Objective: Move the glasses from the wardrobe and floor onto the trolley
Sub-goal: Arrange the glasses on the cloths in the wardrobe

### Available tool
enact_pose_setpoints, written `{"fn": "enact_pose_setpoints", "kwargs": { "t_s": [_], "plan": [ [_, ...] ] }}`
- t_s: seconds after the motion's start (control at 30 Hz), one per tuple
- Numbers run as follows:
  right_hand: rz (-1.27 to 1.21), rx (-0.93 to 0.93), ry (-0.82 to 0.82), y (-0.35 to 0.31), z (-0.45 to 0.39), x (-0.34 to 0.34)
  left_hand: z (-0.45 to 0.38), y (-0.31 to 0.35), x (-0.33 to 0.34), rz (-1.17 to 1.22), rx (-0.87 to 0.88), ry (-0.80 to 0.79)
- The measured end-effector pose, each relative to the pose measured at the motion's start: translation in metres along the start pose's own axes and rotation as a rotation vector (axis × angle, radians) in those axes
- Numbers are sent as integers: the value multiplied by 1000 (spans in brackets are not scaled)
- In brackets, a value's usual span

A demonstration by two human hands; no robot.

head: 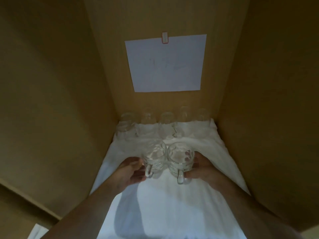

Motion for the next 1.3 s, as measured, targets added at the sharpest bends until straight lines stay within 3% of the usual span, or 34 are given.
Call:
{"fn": "enact_pose_setpoints", "kwargs": {
  "t_s": [0.2,0.4,0.57,0.77,1.0,1.13,1.3],
  "plan": [
    [-27,-37,-38,13,-18,9,-4,3,-2,142,12,32],
    [-133,-25,-61,19,-18,7,19,10,43,-167,193,31],
    [-213,-45,-35,15,-9,6,28,9,68,-128,309,217],
    [-234,-21,-9,13,-5,1,26,11,53,-136,317,338],
    [-231,-13,8,12,-3,0,3,69,40,-559,482,495],
    [-233,-29,11,13,-3,0,-10,89,44,-901,608,467],
    [-191,-45,76,20,-7,3,-19,99,58,-1263,605,406]
  ]
}}
Point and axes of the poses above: each hand's wrist, its own z-axis away from the middle knuckle, its own x-axis out of the palm, y = z × x, the point moved 3 cm from there along -z, towards the middle knuckle, and after that the axes turned 12 degrees about y, right-handed, at the moved point
